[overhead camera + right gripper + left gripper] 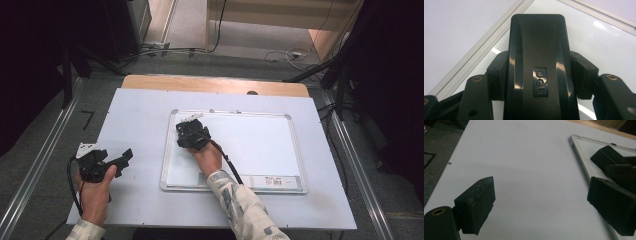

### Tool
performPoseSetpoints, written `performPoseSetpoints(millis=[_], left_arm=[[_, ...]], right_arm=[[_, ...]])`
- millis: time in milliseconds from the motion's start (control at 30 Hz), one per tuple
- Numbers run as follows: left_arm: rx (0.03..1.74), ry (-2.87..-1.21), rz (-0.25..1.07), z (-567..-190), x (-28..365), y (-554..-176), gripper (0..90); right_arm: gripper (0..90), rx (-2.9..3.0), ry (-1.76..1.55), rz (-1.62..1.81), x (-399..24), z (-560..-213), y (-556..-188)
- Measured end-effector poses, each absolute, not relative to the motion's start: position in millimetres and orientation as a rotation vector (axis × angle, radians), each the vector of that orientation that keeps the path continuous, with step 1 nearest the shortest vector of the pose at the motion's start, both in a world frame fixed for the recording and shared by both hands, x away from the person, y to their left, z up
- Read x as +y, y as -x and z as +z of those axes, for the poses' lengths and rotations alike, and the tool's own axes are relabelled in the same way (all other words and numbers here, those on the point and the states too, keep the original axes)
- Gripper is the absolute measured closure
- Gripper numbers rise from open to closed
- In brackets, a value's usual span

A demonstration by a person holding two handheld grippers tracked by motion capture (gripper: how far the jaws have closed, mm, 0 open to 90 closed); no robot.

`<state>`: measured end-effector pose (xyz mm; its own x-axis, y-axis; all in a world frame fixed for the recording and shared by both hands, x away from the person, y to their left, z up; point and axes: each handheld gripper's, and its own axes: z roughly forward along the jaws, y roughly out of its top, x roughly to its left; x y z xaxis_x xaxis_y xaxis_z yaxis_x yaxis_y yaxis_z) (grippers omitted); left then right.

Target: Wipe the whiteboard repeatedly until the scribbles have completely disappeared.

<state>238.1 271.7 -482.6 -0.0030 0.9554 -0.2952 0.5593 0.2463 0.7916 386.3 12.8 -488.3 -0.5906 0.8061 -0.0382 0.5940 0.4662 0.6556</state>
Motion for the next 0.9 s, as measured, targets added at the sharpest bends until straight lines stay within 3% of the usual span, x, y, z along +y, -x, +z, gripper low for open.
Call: performPoseSetpoints(millis=[500,900], left_arm=[[1.685,-1.409,0.591,-483,276,-235,8.5],[1.68,-1.417,0.591,-484,274,-236,8.6]], right_arm=[[37.4,2.326,-1.244,0.869,-2,-488,-419],[37.5,2.322,-1.243,0.842,-19,-487,-414]])
